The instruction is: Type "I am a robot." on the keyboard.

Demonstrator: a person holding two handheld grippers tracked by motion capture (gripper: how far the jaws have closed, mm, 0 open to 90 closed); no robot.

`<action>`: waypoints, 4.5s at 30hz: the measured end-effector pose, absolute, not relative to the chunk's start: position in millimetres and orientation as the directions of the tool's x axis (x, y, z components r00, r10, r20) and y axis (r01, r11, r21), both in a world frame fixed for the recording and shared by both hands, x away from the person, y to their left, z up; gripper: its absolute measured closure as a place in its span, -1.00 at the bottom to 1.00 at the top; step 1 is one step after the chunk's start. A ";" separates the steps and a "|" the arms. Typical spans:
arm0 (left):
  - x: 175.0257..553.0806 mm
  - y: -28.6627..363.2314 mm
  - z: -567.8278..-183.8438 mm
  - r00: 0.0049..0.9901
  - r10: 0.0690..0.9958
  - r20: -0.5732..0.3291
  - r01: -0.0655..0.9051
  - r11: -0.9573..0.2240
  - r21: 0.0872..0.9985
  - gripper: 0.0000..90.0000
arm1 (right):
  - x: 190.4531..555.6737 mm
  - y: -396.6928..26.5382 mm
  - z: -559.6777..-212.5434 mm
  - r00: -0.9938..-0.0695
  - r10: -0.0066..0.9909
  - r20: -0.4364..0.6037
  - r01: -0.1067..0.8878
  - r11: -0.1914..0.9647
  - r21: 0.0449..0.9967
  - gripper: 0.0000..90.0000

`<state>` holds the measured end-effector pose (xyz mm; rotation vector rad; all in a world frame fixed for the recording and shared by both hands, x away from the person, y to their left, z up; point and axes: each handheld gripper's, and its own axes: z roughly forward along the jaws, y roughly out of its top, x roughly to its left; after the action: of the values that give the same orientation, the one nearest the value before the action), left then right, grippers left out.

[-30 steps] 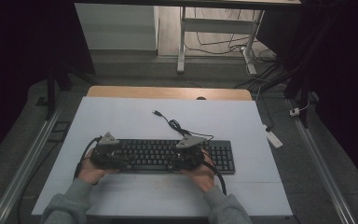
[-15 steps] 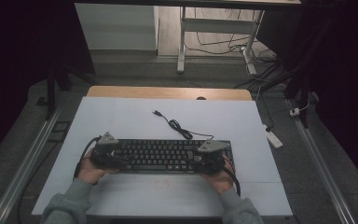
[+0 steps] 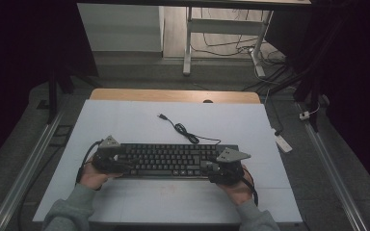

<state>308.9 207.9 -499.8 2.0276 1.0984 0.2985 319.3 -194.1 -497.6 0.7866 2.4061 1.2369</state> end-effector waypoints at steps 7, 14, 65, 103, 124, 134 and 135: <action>306.2 206.9 -496.0 0.609 0.775 -0.167 0.580 -0.292 0.760 -0.34 | 319.3 -193.3 -498.3 -0.799 0.601 -0.029 0.325 0.472 0.820 -0.02; 302.9 200.5 -493.6 0.645 0.746 -0.166 0.556 -0.309 0.772 -0.11 | 319.7 -193.4 -498.6 -0.799 0.600 -0.030 0.325 0.473 0.819 -0.02; 301.2 148.3 -521.6 0.768 0.629 -0.122 0.525 -0.509 0.682 0.98 | 321.0 -193.5 -500.6 -0.794 0.607 -0.032 0.336 0.482 0.809 -0.02; 299.1 168.2 -499.4 0.692 0.709 -0.135 0.539 -0.383 0.750 -0.48 | 322.0 -195.8 -500.6 -0.789 0.614 -0.033 0.336 0.476 0.813 -0.02; 299.9 177.8 -493.4 0.682 0.718 -0.138 0.538 -0.365 0.760 -0.50 | 321.8 -194.6 -501.2 -0.789 0.613 -0.039 0.335 0.483 0.809 -0.02; 302.9 186.1 -493.4 0.659 0.739 -0.141 0.552 -0.347 0.758 -0.49 | 322.1 -194.2 -501.8 -0.790 0.612 -0.037 0.334 0.480 0.811 -0.02; 303.2 187.1 -493.4 0.657 0.741 -0.141 0.553 -0.347 0.757 -0.48 | 322.1 -194.2 -501.8 -0.790 0.612 -0.037 0.334 0.480 0.811 -0.02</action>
<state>303.2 187.1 -493.4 2.0462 1.0024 0.2878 322.1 -194.2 -501.8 0.7985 2.4091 1.2154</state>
